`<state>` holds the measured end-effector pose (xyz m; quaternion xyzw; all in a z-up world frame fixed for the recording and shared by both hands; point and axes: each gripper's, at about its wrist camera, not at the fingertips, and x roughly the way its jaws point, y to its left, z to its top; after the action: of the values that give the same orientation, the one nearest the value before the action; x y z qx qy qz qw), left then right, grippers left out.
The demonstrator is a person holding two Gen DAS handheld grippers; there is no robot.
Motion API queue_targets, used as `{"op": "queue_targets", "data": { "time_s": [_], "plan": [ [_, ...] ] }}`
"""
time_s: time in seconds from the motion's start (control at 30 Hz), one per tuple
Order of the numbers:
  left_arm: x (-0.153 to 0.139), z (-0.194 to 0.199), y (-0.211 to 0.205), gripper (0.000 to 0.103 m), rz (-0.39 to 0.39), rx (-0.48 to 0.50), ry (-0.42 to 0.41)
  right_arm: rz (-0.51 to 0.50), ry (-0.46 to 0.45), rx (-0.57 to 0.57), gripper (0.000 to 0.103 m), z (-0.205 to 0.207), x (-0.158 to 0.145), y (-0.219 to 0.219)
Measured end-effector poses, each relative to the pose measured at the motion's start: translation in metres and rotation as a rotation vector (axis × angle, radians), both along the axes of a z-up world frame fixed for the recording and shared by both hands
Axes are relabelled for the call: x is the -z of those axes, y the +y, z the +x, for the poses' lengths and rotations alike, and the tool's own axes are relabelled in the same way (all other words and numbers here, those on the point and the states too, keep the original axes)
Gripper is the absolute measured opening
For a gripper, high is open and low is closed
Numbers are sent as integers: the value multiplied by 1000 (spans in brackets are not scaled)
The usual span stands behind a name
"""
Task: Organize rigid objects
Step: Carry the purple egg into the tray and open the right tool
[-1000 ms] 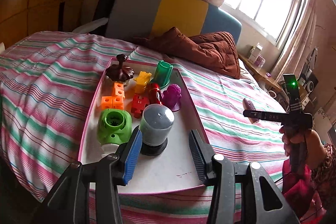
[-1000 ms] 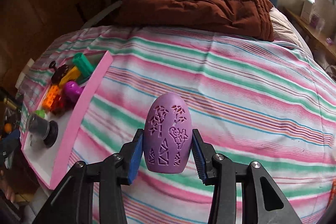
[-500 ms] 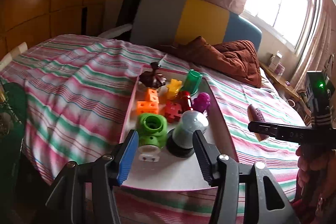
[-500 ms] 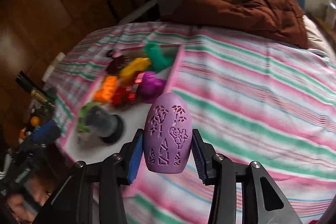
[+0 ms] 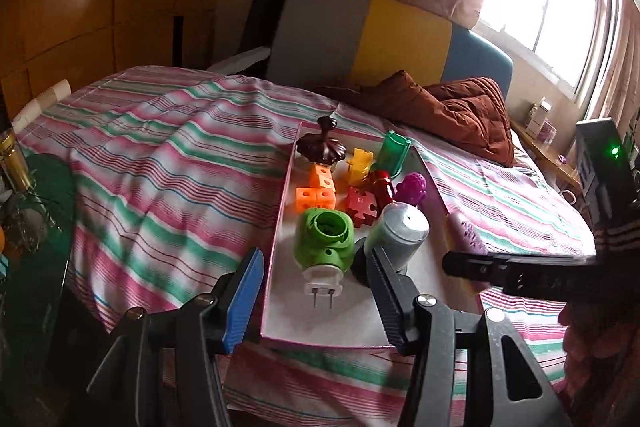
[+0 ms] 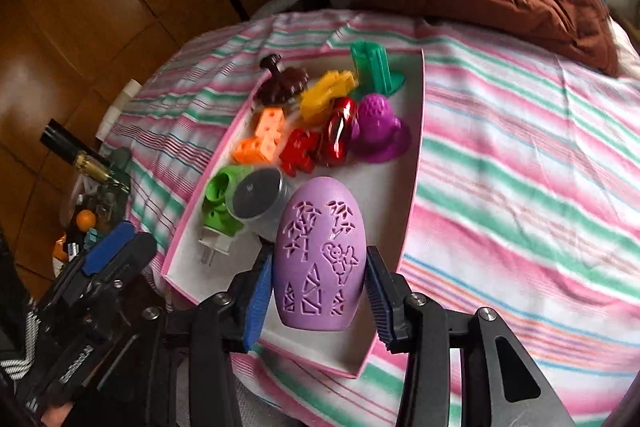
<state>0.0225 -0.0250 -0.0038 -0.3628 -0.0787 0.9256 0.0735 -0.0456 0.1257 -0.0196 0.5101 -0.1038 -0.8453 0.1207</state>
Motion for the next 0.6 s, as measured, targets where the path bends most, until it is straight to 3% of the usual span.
{"op": "queue_targets", "data": {
  "time_s": [0.27,0.6],
  "plan": [
    [1,2,0,54,-18,16,-31,95,-36,51,45,0,19,-14],
    [-7,3,2,54,-81,-6,-32,234,50,96,49,-10,16,-19]
  ]
}}
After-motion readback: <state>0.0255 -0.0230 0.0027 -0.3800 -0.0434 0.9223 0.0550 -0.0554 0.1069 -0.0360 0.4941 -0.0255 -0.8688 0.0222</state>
